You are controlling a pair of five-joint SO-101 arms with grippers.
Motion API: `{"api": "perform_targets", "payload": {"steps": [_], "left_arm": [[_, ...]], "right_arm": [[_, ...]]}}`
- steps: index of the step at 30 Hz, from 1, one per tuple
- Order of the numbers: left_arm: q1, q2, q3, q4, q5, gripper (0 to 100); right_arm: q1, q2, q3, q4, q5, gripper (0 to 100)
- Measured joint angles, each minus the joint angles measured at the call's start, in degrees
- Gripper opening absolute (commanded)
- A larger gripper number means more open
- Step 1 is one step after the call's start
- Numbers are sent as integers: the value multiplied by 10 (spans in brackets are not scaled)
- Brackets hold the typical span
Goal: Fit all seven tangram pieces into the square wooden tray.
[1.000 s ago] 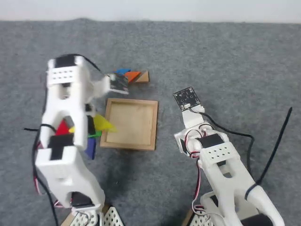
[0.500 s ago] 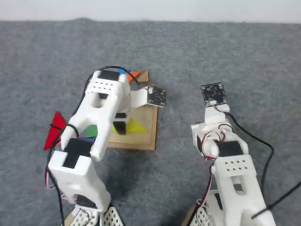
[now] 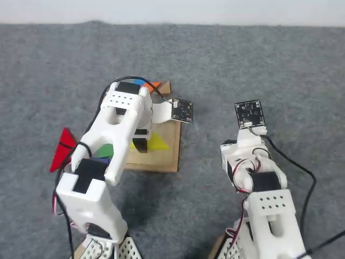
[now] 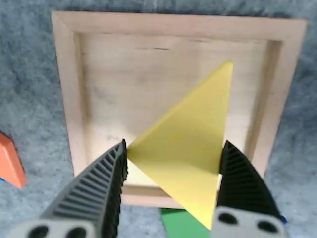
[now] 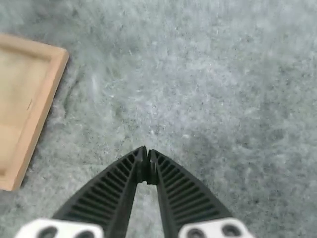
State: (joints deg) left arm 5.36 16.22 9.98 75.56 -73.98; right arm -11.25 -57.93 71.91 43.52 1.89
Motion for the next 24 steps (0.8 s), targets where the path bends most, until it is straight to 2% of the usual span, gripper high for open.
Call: {"api": "perform_targets", "payload": {"steps": [24], "left_arm": [[-9, 0, 5, -11, 4, 13]], "right_arm": [[0, -11, 6, 0, -2, 8]]}}
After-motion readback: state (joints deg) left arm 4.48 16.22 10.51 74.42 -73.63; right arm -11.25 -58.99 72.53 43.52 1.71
